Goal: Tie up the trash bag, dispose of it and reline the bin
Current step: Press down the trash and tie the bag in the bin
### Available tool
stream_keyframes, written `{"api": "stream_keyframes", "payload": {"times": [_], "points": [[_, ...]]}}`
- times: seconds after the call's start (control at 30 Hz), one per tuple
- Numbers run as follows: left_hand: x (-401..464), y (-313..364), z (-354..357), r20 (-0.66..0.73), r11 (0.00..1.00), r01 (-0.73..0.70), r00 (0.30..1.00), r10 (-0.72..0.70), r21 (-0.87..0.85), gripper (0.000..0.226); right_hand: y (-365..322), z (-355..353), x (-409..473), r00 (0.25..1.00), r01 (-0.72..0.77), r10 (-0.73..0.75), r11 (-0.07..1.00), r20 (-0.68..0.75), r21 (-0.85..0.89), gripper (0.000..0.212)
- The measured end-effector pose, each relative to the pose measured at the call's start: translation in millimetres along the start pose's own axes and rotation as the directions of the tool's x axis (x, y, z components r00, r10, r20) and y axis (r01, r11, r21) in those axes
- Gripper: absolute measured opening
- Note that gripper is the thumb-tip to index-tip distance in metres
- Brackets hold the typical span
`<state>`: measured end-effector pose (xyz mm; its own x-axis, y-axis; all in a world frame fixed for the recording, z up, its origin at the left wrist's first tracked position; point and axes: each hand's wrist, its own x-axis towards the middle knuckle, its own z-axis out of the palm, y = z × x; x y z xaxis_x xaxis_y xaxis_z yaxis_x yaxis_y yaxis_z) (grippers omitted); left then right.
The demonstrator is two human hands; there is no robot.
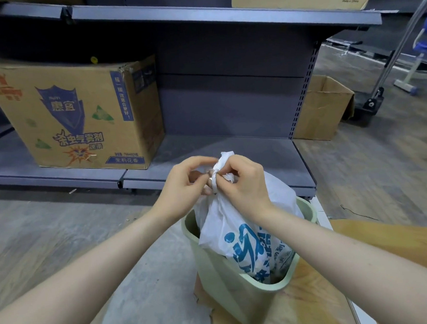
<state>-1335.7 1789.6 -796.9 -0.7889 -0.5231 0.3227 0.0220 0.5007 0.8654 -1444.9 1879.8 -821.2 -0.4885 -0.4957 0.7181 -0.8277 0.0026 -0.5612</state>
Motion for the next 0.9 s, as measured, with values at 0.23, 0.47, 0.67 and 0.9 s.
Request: {"api": "stream_keyframes", "payload": {"times": [0.23,0.47,0.67,0.9], "points": [[8,-10,-5,-0.035,0.999,0.042,0.999,-0.041,0.028,0.022,-4,0,1,0.978,-0.2,0.19,0.971,0.088,0.129,0.008],[16,-15,-2,-0.075,0.996,0.076,0.995,-0.073,0.038,0.018,0,-24,11,0.9,-0.359,0.26,0.898,0.351,0.255,0.014],[10,-17,-4,-0.049,0.983,0.165,0.984,-0.169,-0.086,0.012,4,-34,10,0.9,-0.369,0.323,0.922,0.293,0.117,0.008],[7,-32,-5,-0.036,0.986,0.158,0.987,-0.156,0.054,0.006,11,-57,-1,0.916,-0.268,0.258,0.963,0.307,-0.01,0.014]]}}
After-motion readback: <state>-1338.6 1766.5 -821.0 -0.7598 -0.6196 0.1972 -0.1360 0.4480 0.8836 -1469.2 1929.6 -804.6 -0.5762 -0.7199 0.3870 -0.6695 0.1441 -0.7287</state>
